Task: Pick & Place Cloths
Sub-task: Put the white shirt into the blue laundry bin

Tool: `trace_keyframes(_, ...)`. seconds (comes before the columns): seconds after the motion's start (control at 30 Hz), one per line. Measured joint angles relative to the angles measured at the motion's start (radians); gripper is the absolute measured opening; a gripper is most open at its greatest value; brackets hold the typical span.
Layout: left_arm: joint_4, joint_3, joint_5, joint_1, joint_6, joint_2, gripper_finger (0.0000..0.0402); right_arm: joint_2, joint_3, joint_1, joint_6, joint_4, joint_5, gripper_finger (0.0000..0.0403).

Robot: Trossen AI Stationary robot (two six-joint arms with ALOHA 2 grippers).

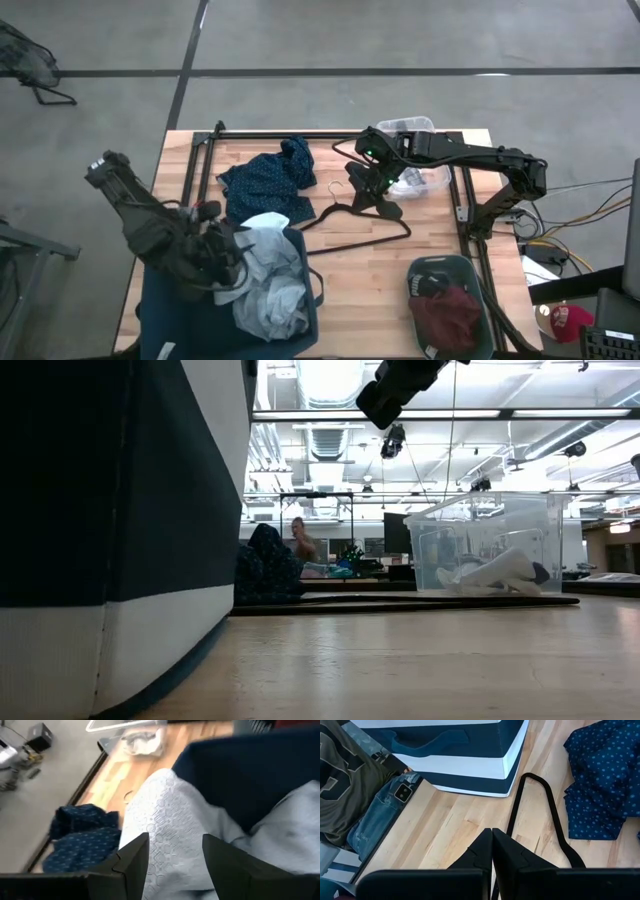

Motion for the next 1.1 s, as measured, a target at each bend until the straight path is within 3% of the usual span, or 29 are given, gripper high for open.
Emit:
trace_keyframes(0.4,-0.023,-0.046,0.037,0.097,0.088,0.069,0.0184,0.0,-0.006,0.0,0.0,0.0,0.0,0.0008)
trace_keyframes(0.53,-0.023,-0.041,0.037,0.1,0.104,0.076,0.0148,0.0,-0.006,0.0,0.0,0.001,0.0,0.0008)
trace_keyframes(0.8,-0.016,-0.002,0.069,0.098,0.114,0.074,0.0023,0.0,-0.008,0.0,0.0,0.001,0.0,0.0008)
trace_keyframes(1.1,-0.025,0.057,0.084,0.097,0.182,0.071,0.0026,0.0,-0.008,0.0,-0.001,0.002,0.0,0.0008)
